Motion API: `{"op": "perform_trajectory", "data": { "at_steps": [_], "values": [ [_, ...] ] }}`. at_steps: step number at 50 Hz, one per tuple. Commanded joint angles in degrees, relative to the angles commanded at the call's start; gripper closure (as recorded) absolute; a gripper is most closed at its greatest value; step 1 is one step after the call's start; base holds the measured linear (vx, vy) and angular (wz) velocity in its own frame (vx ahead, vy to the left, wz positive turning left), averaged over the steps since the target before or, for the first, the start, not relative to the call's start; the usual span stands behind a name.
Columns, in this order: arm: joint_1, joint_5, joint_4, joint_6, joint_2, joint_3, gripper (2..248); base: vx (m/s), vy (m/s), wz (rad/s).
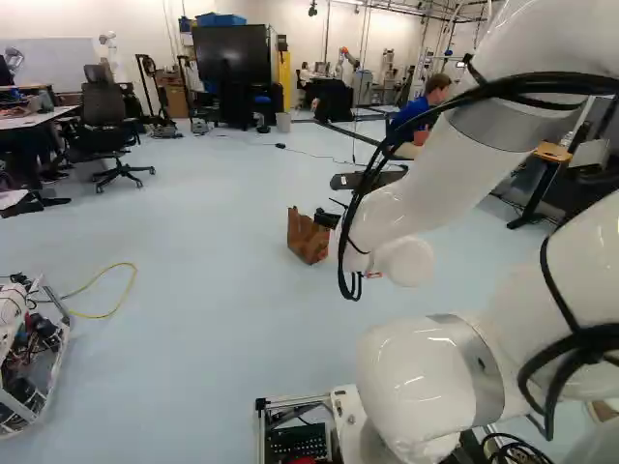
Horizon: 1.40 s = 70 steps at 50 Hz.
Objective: Pick up the grocery bag from the ground
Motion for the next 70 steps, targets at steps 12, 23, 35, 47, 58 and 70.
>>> {"op": "perform_trajectory", "data": {
  "at_steps": [12,23,35,47,58,70],
  "values": [
    [0.0,0.0,0.0,0.0,0.0,0.0,3,0.000,0.000,0.000],
    [0.0,0.0,0.0,0.0,0.0,0.0,3,0.010,0.011,0.006],
    [0.0,0.0,0.0,0.0,0.0,0.0,3,0.052,0.004,-0.004],
    [0.0,0.0,0.0,0.0,0.0,0.0,3,0.051,0.000,-0.004],
    [0.0,0.0,0.0,0.0,0.0,0.0,3,0.086,0.001,-0.008],
    [0.0,0.0,0.0,0.0,0.0,0.0,3,0.115,0.003,-0.009]
  ]
}}
